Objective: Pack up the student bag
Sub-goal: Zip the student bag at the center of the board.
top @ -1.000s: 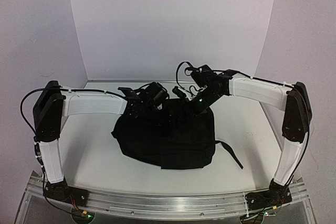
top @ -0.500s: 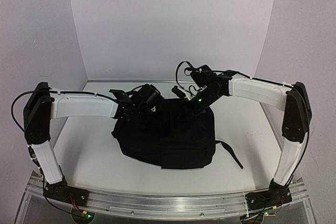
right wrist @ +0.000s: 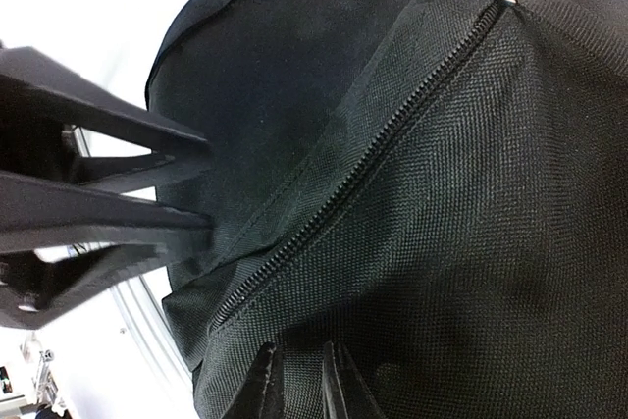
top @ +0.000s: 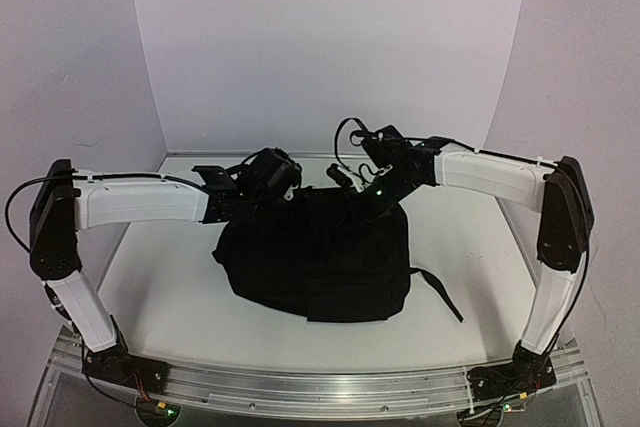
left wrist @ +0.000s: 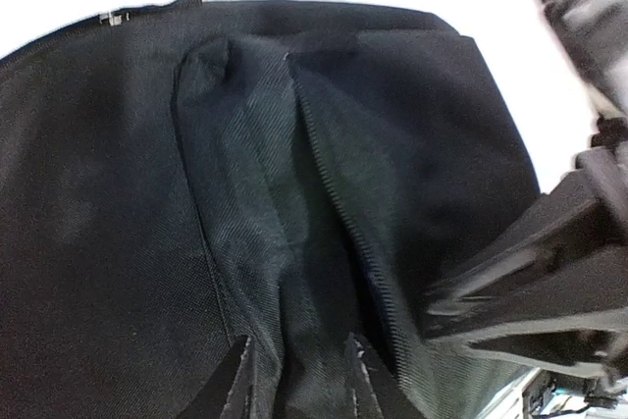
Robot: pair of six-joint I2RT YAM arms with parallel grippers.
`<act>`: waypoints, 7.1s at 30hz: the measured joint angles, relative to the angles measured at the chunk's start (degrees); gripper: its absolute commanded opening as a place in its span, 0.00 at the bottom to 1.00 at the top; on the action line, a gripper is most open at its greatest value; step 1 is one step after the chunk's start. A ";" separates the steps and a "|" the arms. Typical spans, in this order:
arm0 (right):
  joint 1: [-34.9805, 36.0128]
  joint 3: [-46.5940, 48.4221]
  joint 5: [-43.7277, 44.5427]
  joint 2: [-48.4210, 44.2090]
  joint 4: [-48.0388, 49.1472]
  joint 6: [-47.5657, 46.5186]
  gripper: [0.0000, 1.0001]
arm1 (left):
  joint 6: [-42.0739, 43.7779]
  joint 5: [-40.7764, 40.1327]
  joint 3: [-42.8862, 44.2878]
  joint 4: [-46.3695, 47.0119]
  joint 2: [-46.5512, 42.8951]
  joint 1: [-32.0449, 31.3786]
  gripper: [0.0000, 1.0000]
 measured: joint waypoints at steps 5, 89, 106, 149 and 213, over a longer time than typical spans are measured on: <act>-0.05 -1.66 0.39 -1.02 1.48 0.00 0.17 | 0.20 2.19 0.00 0.20 3.74 -0.14 0.47; -7.10 19.62 0.31 11.83 -3.89 -3.15 0.52 | 6.59 16.03 -11.91 11.69 -5.01 6.73 0.05; -7.16 24.64 -7.07 16.71 -4.23 -2.67 0.27 | 6.61 16.50 -11.90 11.64 -5.01 6.91 0.06; -0.80 19.85 5.73 14.29 -4.24 -8.83 0.00 | 4.86 30.52 9.72 8.26 11.96 20.48 0.68; 2.81 17.07 18.38 11.49 -3.68 -9.46 0.00 | 11.04 31.09 30.62 -6.44 29.56 16.53 0.00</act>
